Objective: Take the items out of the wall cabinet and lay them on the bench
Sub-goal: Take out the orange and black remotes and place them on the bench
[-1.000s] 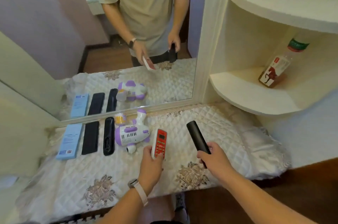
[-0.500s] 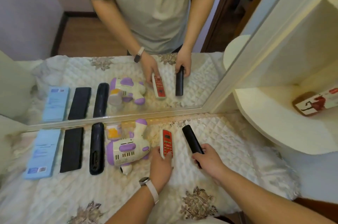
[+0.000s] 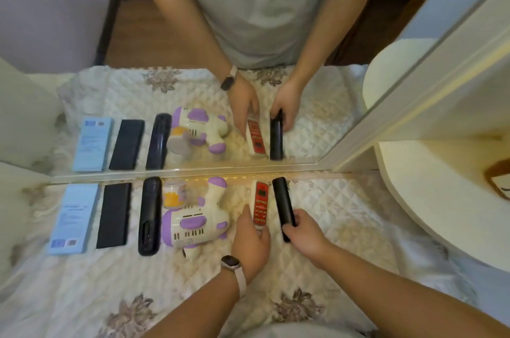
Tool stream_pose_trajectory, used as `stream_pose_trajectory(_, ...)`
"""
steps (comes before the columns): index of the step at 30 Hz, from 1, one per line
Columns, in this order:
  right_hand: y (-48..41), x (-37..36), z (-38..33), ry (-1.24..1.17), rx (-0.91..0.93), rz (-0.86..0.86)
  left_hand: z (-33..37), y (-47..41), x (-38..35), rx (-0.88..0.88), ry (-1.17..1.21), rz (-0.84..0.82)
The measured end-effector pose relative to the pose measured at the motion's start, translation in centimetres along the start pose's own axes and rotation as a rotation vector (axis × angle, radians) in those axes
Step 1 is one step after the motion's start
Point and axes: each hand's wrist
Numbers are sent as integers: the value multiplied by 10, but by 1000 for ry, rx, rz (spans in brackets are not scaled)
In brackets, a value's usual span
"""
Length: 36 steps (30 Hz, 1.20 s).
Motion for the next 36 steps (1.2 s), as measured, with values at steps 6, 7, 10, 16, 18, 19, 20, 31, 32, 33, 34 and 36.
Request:
stream_pose_trajectory(6,5,17,6,244,112,-58,12,19,-1,85,-188,-13)
stream_pose_trajectory(7,6,20,8,258,122,-61,13,23,-1,80,-210,-9)
stream_pose_trajectory(10,9,31,13,333,161,-65,16,38,-5,92,-289,-3)
stream_pose_trajectory(16,18,38,18,573,362,-94,25,78,-8,32,-463,51)
stream_pose_trajectory(18,21,38,15,729,488,-56,25,93,-4,28,-547,118)
stream_pose_trajectory(19,21,38,12,790,543,-29,25,99,-1,21,-578,155)
stream_pose_trajectory(20,23,38,9,847,591,-8,24,104,2,13,-597,184)
stream_pose_trajectory(31,95,-27,-27,1180,1283,-118,-8,220,52,61,-691,547)
stream_pose_trajectory(32,105,-36,-29,1183,1339,-133,-13,233,56,70,-694,574)
stream_pose_trajectory(33,114,-45,-30,1182,1392,-145,-19,245,59,75,-696,603)
stream_pose_trajectory(34,124,-55,-31,1181,1438,-156,-24,258,63,84,-692,629)
stream_pose_trajectory(36,147,-78,-30,1184,1527,-176,-32,288,70,114,-676,692)
Point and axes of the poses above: each hand's wrist, its own y-axis away from the middle knuckle, its own x-axis out of the back of the hand, z = x × y, and after that the axes turned 6 degrees about -z, right-handed
